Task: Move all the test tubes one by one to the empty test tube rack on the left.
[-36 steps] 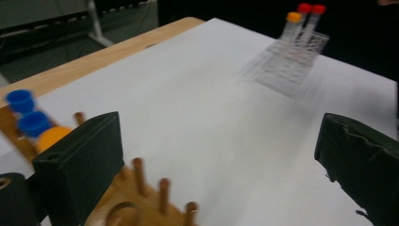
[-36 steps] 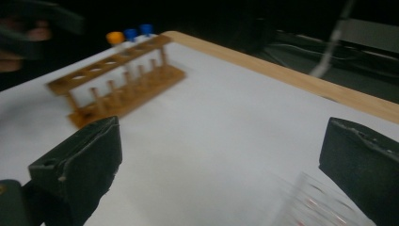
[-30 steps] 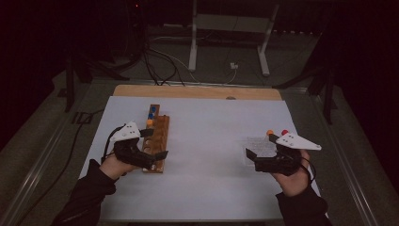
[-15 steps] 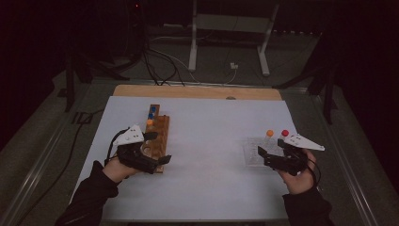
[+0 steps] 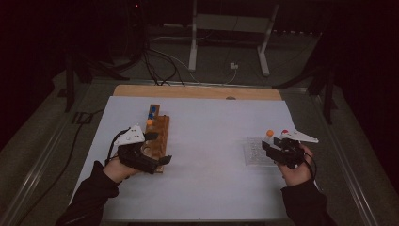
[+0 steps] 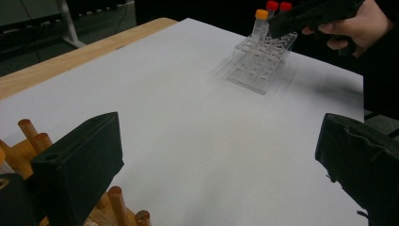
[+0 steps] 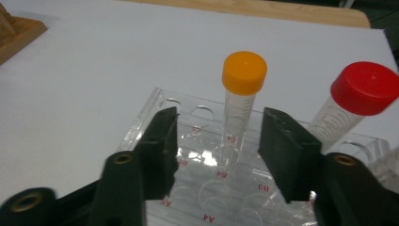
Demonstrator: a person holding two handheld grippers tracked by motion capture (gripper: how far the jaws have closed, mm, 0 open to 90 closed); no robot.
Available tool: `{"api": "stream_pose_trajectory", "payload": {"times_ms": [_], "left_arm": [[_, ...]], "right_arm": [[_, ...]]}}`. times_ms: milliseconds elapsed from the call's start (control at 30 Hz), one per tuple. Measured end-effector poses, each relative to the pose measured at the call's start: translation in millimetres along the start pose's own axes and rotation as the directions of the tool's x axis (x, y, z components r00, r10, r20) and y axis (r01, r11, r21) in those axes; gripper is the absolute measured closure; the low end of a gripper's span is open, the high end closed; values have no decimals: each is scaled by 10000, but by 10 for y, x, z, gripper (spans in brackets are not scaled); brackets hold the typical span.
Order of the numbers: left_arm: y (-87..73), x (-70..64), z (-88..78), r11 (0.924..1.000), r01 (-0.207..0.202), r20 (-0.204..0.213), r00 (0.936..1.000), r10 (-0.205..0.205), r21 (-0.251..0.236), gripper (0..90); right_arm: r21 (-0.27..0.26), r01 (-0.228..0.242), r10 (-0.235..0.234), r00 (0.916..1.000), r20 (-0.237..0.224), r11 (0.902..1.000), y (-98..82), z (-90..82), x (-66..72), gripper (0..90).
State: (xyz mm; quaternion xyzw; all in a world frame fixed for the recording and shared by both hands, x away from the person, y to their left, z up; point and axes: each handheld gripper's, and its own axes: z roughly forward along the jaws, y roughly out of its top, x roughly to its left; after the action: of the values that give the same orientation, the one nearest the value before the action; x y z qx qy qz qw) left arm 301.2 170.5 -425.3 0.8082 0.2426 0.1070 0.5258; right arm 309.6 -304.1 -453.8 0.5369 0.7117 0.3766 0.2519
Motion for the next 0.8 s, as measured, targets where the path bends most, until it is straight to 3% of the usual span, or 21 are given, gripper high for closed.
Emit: {"api": "stream_pose_trajectory", "payload": {"times_ms": [600, 800], "left_arm": [[-2, 3, 2, 10000, -12, -29, 10000, 12, -7, 22], [-3, 8, -3, 10000, 54, -28, 10000, -54, -37, 22]], "right_arm": [[472, -282, 265, 9990, 362, 9985, 65, 219, -76, 697], [506, -306, 287, 9989, 374, 9983, 84, 250, -80, 729]]}}
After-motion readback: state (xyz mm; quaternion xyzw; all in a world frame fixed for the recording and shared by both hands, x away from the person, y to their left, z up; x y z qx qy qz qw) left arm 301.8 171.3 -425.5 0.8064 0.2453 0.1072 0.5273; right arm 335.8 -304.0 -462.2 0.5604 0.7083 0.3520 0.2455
